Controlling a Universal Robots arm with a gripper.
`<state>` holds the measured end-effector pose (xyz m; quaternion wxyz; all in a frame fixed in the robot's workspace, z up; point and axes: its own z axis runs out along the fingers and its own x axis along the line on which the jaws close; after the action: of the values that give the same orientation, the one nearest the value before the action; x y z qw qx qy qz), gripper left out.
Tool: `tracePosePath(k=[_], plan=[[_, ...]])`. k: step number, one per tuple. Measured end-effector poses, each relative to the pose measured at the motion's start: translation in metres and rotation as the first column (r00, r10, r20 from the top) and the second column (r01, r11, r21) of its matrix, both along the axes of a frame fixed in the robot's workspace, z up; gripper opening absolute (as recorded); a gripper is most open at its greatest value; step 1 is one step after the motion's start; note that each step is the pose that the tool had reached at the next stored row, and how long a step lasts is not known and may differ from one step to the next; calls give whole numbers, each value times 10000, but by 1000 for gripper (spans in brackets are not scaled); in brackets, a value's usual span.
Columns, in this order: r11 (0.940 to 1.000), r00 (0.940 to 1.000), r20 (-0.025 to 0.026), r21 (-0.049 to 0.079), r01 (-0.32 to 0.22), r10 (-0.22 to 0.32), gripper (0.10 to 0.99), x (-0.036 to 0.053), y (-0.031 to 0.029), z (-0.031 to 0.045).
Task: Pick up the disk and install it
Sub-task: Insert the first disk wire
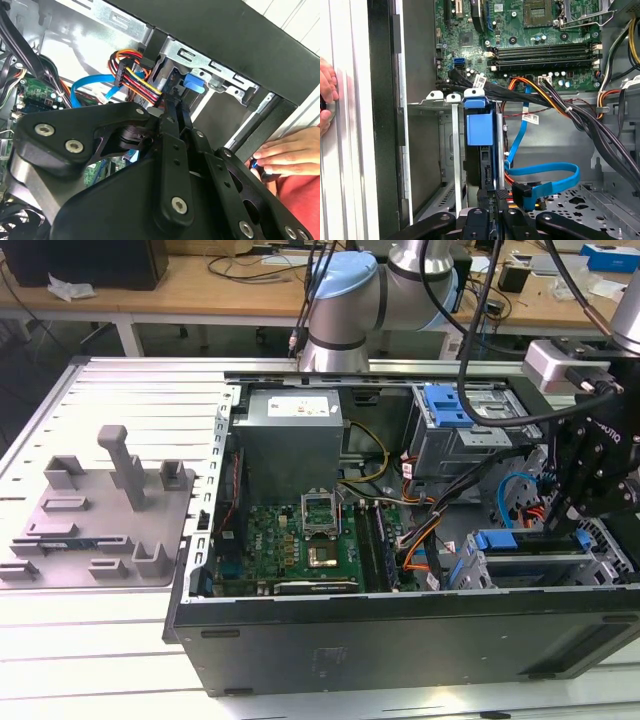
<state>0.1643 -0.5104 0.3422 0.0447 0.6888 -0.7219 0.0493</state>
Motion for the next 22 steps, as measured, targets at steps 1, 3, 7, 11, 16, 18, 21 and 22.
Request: tracePosePath(k=[1, 3, 7, 11, 16, 18, 21, 22], plan=[[10000, 10000, 0, -3, 0, 0, 169, 0, 0, -4], [10000, 10000, 0, -2, -2, 2, 169, -2, 0, -13], [10000, 10000, 0, -3, -1, 1, 169, -3, 0, -38], [10000, 10000, 0, -3, -1, 1, 169, -3, -2, -54], [10000, 10000, 1, -2, -1, 1, 169, -3, -12, -65], [10000, 10000, 1, -4, -1, 1, 169, -3, -16, -67], [10000, 10000, 0, -1, -1, 1, 169, -3, -23, -70], [10000, 10000, 0, -2, 0, 0, 169, -3, -25, -70]])
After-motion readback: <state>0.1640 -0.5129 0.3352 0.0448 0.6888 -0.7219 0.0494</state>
